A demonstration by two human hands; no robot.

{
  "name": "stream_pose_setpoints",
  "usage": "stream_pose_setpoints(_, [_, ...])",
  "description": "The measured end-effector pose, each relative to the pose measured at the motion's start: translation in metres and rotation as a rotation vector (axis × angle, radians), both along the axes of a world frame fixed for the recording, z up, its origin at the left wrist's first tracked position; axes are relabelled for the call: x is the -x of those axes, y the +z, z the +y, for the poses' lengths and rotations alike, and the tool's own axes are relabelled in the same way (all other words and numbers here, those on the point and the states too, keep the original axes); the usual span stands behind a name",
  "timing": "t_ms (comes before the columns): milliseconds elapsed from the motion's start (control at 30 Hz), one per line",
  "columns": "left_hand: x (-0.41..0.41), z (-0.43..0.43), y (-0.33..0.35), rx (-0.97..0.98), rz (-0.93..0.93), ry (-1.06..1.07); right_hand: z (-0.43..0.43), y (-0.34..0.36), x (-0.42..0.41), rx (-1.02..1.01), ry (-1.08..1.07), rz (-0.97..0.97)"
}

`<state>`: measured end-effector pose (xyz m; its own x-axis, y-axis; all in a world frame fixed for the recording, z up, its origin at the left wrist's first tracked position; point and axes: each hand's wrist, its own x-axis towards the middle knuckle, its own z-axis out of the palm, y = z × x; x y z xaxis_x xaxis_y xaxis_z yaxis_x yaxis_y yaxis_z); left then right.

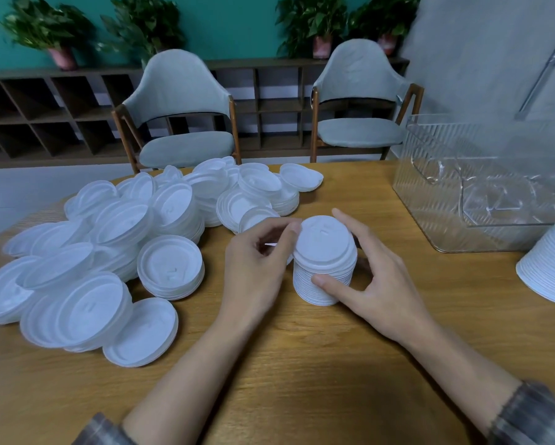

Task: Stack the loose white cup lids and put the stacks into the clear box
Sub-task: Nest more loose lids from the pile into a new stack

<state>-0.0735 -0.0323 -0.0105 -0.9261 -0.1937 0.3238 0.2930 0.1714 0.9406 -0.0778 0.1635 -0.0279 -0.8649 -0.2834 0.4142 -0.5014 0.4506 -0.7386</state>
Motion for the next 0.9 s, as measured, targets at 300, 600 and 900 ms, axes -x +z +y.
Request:
stream_pose_setpoints(300, [-0.0094,0.0067,0.0029,0.246,0.004,-0.05,-0.0008,-0.0011,0.0003,0.017,-0.028,0.016])
stream_pose_setpoints(600, [-0.0086,0.0062,0.0006,0.285,0.024,-0.037,0.0002,-0.0028,0.0002,0.09,-0.015,0.008])
stream_pose_setpoints(900, [-0.0078,0.0097,-0.0007,0.354,0.104,0.019,0.0,-0.0051,0.0009,0.138,-0.007,-0.002])
